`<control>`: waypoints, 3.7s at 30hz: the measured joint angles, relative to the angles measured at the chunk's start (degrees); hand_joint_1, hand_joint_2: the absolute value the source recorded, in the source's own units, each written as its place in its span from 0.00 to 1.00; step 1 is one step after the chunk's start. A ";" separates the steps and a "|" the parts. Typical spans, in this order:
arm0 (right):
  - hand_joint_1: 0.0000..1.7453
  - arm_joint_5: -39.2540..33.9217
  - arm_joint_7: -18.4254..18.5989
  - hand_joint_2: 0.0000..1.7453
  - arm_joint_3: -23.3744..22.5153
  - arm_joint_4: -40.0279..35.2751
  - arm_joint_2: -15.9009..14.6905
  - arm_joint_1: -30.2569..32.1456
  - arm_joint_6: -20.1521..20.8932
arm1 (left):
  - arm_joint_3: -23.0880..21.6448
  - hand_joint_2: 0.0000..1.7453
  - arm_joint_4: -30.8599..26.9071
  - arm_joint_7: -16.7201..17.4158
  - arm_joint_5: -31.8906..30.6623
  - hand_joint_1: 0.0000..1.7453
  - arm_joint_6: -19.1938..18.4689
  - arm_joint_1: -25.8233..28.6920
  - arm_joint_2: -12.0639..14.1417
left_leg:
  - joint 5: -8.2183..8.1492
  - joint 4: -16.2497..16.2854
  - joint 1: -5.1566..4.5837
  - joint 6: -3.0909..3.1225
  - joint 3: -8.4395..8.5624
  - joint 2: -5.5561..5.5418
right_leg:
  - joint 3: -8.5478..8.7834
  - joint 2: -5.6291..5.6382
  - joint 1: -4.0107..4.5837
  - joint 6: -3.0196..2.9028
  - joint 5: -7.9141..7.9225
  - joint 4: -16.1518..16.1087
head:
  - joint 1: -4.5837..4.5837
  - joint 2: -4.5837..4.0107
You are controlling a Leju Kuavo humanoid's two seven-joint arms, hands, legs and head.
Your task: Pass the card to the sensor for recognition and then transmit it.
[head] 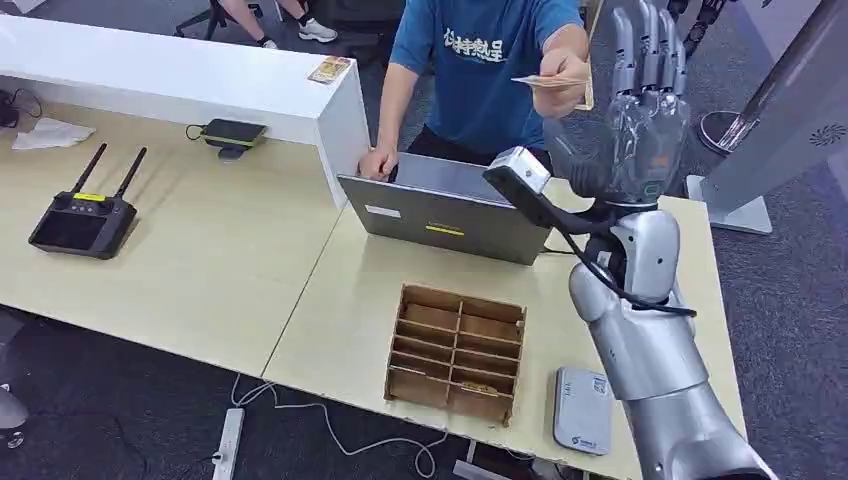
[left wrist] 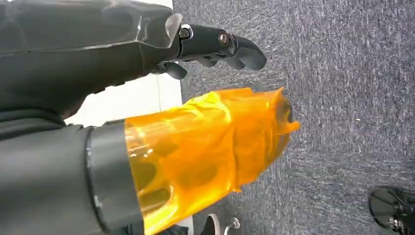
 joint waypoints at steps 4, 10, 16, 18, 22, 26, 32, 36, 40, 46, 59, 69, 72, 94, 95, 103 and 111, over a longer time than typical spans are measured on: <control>0.00 -0.02 0.15 1.00 0.35 1.07 -0.68 0.00 -0.22 | 0.00 0.00 1.22 0.00 0.00 0.00 0.33 -0.01 0.44 | 0.00 0.00 0.00 0.00 0.00 0.00 | -0.01 0.00 0.00 0.00 0.00 -0.01 | -0.02 0.00; 0.00 -0.35 0.17 1.00 0.44 2.14 -1.51 0.05 -0.57 | 0.00 0.00 2.05 0.00 0.00 0.00 0.48 -0.01 0.81 | 0.00 0.00 0.00 0.00 0.00 0.01 | -0.01 0.01 0.00 0.00 0.00 -0.01 | -0.02 0.00; 0.00 -1.01 0.15 1.00 0.50 2.75 -1.97 0.08 -0.74 | 0.00 0.00 2.45 0.00 0.00 0.00 0.50 -0.01 1.05 | 0.00 0.00 0.00 0.00 0.00 0.01 | -0.02 0.01 0.00 0.00 0.00 -0.01 | -0.02 0.00; 0.48 -1.12 0.15 1.00 0.52 2.97 -2.19 0.09 -0.83 | 0.00 0.00 2.51 0.00 0.00 0.00 0.52 -0.02 1.07 | 0.00 0.00 0.00 0.00 0.00 0.01 | -0.02 0.01 0.00 0.00 0.00 -0.01 | -0.02 0.00; 1.00 -1.25 0.06 1.00 0.52 3.04 -2.43 0.22 -0.83 | 0.00 0.00 2.62 0.00 0.00 0.00 0.52 -0.02 1.05 | 0.00 0.01 0.00 0.00 0.00 0.01 | -0.02 0.01 0.00 0.00 0.00 -0.01 | -0.02 0.00; 1.00 -1.38 -0.02 1.00 0.55 3.17 -2.62 0.60 -0.81 | 0.00 0.00 2.80 0.00 0.00 0.00 0.55 -0.02 1.05 | 0.00 0.01 0.00 0.00 -0.01 0.00 | -0.01 0.01 0.00 0.00 0.00 -0.01 | -0.02 0.00; 1.00 -1.84 -0.04 1.00 0.57 3.19 -2.75 0.90 -0.81 | 0.00 0.00 2.80 0.00 0.00 0.00 0.55 -0.01 1.05 | 0.00 0.01 0.00 0.00 -0.01 0.00 | -0.02 0.01 0.00 0.00 0.00 -0.01 | -0.02 0.00; 1.00 -1.97 -0.18 1.00 0.59 3.19 -2.80 1.09 -0.81 | 0.00 0.00 2.82 0.00 0.00 0.00 0.55 -0.01 1.05 | 0.00 0.01 0.00 0.00 0.00 0.00 | -0.02 0.01 0.00 0.00 0.00 -0.01 | -0.02 0.00; 1.00 -1.99 -0.18 1.00 0.61 3.19 -2.82 1.28 -0.81 | 0.00 0.00 2.82 0.00 0.00 0.00 0.55 -0.01 1.05 | 0.00 0.01 0.00 0.00 0.00 0.00 | -0.01 0.01 0.00 0.00 0.00 -0.01 | -0.02 0.00; 1.00 -2.45 -0.53 1.00 0.61 3.15 -2.84 2.08 -0.83 | 0.00 0.00 2.82 0.00 0.00 0.00 0.50 -0.01 1.00 | 0.00 0.01 0.00 0.00 0.00 0.00 | -0.01 0.01 0.00 0.00 0.00 -0.01 | -0.02 0.00; 1.00 -32.43 -4.48 1.00 -0.29 -5.43 -2.97 13.15 4.33 | 0.00 0.00 -5.17 3.26 10.91 0.00 -7.94 0.95 -5.23 | -0.09 0.01 -0.02 0.08 -0.01 -0.03 | 0.00 -0.02 -0.01 0.04 -0.03 -0.12 | -0.02 0.00; 1.00 -43.78 -5.29 1.00 -3.85 -13.18 -6.93 29.23 9.86 | 0.00 0.00 -16.40 5.95 17.62 0.00 -9.81 2.05 -12.35 | -0.19 0.02 -0.02 0.21 -0.06 -0.05 | 0.01 -0.05 -0.02 0.05 -0.04 -0.22 | -0.02 0.00; 1.00 -44.15 -5.29 1.00 -4.57 -14.69 -7.65 32.33 9.86 | 0.00 0.00 -16.94 6.03 18.03 0.00 -9.68 2.08 -12.79 | -0.20 0.02 0.00 0.19 -0.07 -0.04 | 0.00 -0.05 -0.01 0.05 -0.04 -0.22 | -0.04 0.00; 1.00 -41.13 -0.46 1.00 -12.83 -16.87 -9.90 47.76 11.34 | 0.00 0.00 -17.57 6.54 19.91 0.00 -8.48 2.11 -12.92 | -0.24 0.02 -0.02 0.24 -0.07 -0.03 | 0.03 -0.05 -0.01 0.10 -0.08 -0.22 | -0.02 0.00; 1.00 -40.87 -0.22 1.00 -12.96 -16.87 -9.99 48.12 11.34 | 0.02 0.00 -17.57 6.56 20.00 0.00 -8.48 2.11 -12.94 | -0.24 0.02 -0.02 0.24 -0.06 -0.03 | 0.03 -0.05 -0.01 0.10 -0.08 -0.22 | -0.04 0.00; 1.00 -38.12 1.86 1.00 -13.07 -17.88 -10.49 51.36 11.13 | 0.02 0.00 -17.57 6.64 20.83 0.00 -8.42 2.12 -12.94 | -0.24 0.02 -0.02 0.24 -0.07 -0.03 | 0.04 -0.05 -0.02 0.10 -0.08 -0.22 | -0.02 0.00; 1.00 -35.73 3.67 1.00 -13.05 -20.13 -11.17 54.38 10.12 | 0.02 0.00 -17.57 6.67 21.59 0.00 -7.91 2.19 -12.94 | -0.25 0.02 -0.02 0.25 -0.08 -0.04 | 0.03 -0.05 -0.02 0.11 -0.08 -0.22 | -0.02 0.00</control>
